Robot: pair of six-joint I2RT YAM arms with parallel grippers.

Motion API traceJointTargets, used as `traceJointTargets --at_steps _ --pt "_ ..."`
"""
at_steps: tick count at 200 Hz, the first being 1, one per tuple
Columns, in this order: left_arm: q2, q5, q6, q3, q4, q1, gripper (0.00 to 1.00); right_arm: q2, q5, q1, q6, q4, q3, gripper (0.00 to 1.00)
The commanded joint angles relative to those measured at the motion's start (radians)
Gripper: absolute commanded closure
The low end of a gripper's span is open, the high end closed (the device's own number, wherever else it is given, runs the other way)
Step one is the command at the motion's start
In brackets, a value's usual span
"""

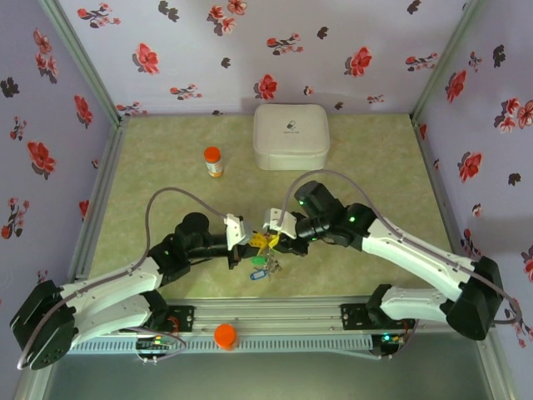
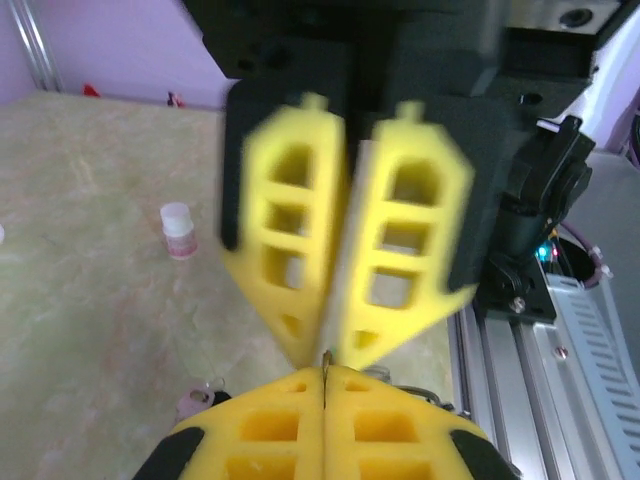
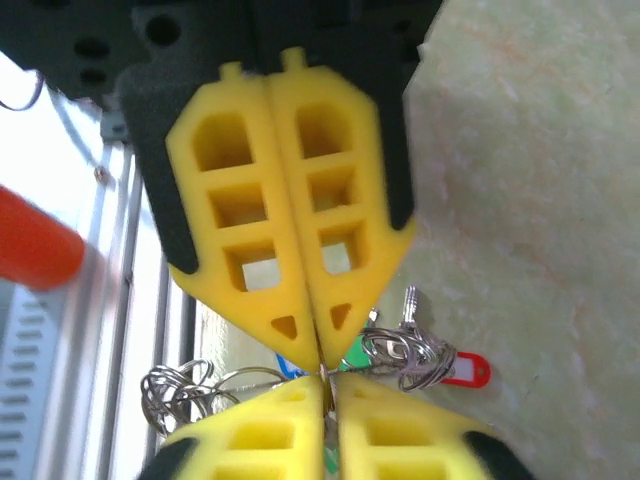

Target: Put the keys on the keyring

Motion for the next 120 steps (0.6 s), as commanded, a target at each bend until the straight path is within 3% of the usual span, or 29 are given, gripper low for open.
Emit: traceJointTargets --at_steps 1,23,57,120 --pt "-0.001 -0.005 -0.069 -0.071 0.232 -0.008 1.0 -0.058 -0.106 -0.036 0.093 0.163 -0.062 0.7" --pt "0.024 -0.005 -0.121 -0.12 0.39 -0.008 1.0 -0.064 -0.143 -0.045 0.133 0.226 -0.11 0.69" --pt "0.043 0.002 -0.131 -0.145 0.462 -0.008 1.0 -0.057 -0.14 -0.059 0.131 0.228 -0.132 0.7" --pt "0.089 0.002 -0.146 -0.168 0.583 -0.009 1.0 -0.057 -0.186 -0.076 0.164 0.272 -0.152 0.8"
